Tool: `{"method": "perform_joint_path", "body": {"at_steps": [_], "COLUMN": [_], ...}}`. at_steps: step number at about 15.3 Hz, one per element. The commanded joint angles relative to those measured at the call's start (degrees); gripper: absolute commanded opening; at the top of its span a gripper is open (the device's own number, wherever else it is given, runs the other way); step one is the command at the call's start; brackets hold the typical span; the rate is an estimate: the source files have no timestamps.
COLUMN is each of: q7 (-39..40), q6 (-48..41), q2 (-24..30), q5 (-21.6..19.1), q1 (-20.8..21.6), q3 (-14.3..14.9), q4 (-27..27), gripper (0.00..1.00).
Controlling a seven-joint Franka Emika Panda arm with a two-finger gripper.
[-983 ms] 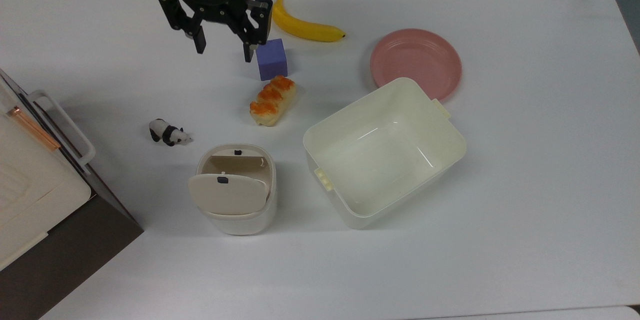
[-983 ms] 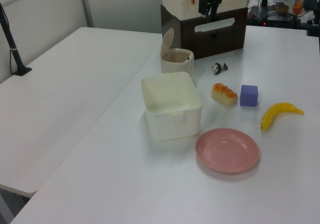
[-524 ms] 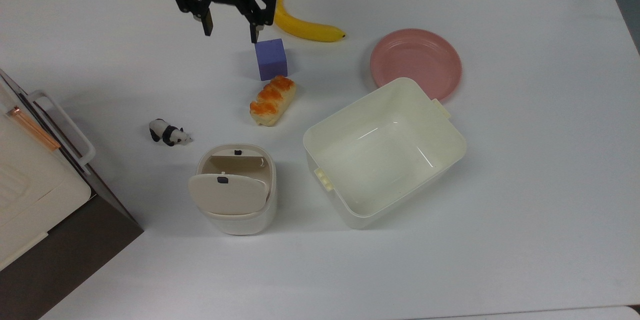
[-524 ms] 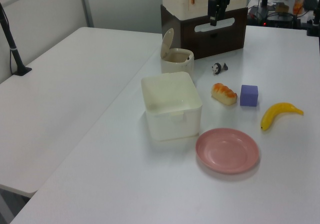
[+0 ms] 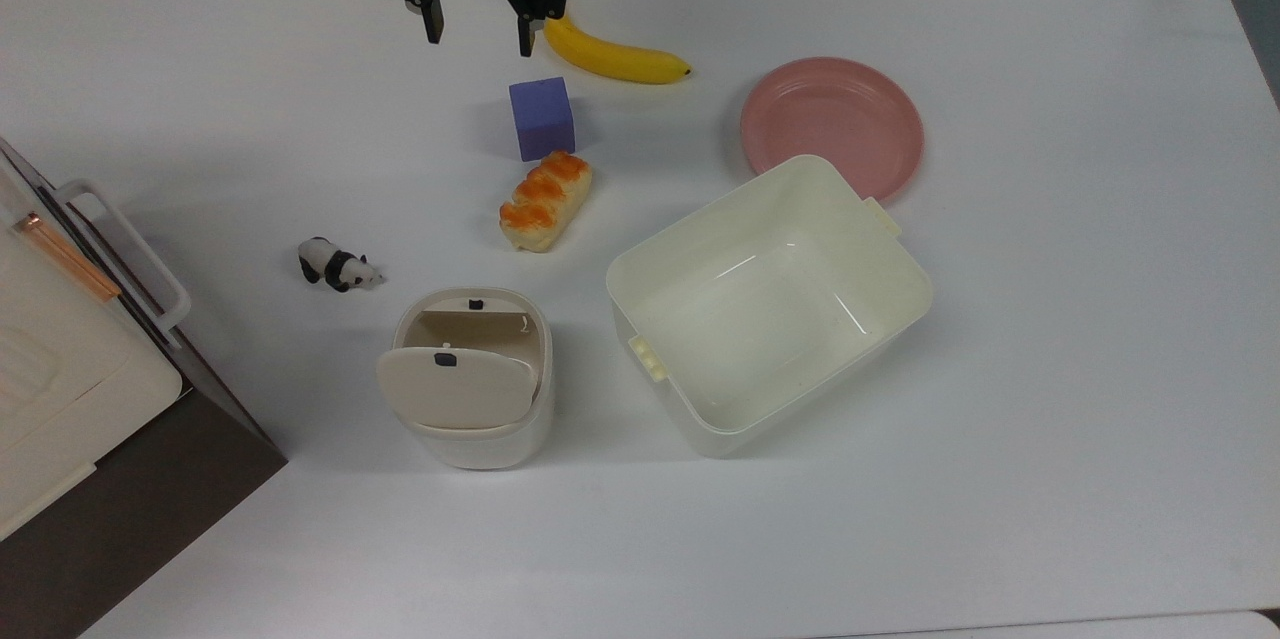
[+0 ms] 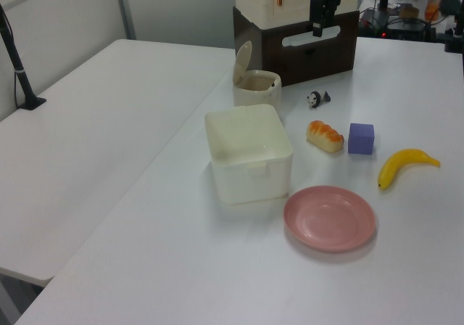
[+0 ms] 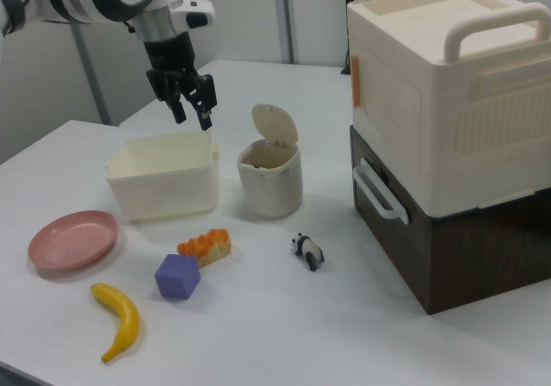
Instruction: Grab it up and put it in the trash
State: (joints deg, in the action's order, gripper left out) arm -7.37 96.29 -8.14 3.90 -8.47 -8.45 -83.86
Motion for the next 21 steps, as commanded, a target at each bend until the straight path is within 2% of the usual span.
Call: {"method": "perform_joint_path", "body": {"at_steps": [1, 3, 4, 6, 8, 11, 14, 21], "q7": [1.2, 1.3, 1.3, 1.2, 1.3, 1.3, 3.2, 1.8], "q6": [-1.2, -1.2, -0.9, -0.8, -0.8, -0.5, -0.4, -0.3], "q2": [3.2, 3.2, 3.2, 3.0, 3.0, 2.9, 2.7, 2.9], "q5": [-2.1, -2.2, -2.3, -2.9, -5.3, -6.8, -7.1, -7.1], "q1": [-0.1, -0.1, -0.1, -0.1, -0.1, -0.1, -0.4, -0.1], "q3": [0.2, 0.2, 0.2, 0.2, 0.2, 0.2, 0.3, 0.3], "q4": [-3.5, -3.2, -3.2, -2.9, -2.9, -2.9, -2.9, -1.9], "gripper": [0.7, 0.71, 0.78, 0.83, 0.84, 0.84, 0.99, 1.0]}}
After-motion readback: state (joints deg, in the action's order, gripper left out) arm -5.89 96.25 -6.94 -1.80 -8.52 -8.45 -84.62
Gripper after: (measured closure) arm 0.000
